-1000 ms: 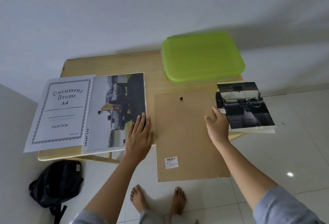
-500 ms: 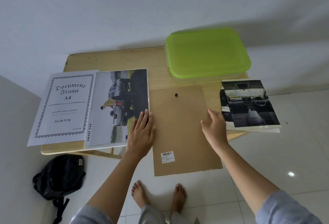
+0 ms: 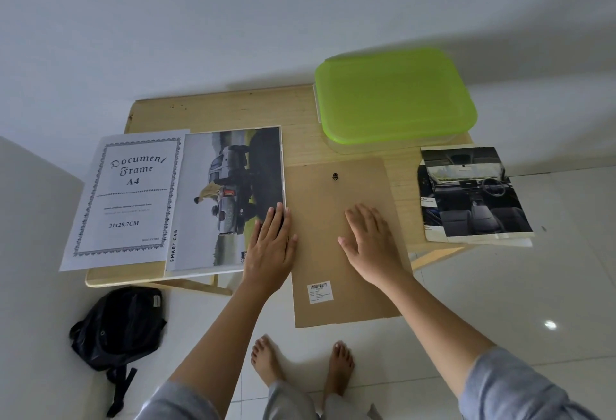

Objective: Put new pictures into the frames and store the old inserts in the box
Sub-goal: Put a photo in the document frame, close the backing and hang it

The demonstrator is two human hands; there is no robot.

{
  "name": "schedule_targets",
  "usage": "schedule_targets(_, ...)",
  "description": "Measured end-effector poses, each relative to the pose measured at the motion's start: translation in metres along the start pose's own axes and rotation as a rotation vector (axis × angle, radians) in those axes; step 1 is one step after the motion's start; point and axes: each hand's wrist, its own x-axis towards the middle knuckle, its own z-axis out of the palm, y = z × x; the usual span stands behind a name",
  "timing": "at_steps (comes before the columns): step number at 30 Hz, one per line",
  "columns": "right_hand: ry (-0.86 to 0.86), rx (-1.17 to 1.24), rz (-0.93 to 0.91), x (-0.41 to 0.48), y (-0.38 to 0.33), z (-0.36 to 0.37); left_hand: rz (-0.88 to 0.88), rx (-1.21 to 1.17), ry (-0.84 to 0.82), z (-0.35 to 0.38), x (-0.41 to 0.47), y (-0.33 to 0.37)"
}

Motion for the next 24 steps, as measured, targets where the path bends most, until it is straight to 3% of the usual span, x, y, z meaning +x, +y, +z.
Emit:
schedule_targets(8, -0.055, 0.012, 0.077, 0.011, -0.009, -0.008, -0.003, -0.137, -0.038, -0.009, 0.002, 0.000)
schedule_targets(12, 0.040, 0.265, 0.142, 0.011, -0.029, -0.014, -0.024, -0.304, -0.028, -0.028, 0.001, -0.010)
schedule_targets(17, 0.174, 0.416, 0.032, 0.007, -0.092, -0.012, -0.125, -0.269, 0.144, -0.048, -0.018, -0.055)
schedule_targets(21, 0.093, 0.445, -0.026, 0.010, -0.146, 0.005, -0.183, -0.170, 0.150, -0.049, -0.035, -0.107)
schedule_targets(24, 0.022, 0.417, 0.038, 0.012, -0.171, 0.023, -0.226, -0.125, 0.107, -0.049, -0.043, -0.131)
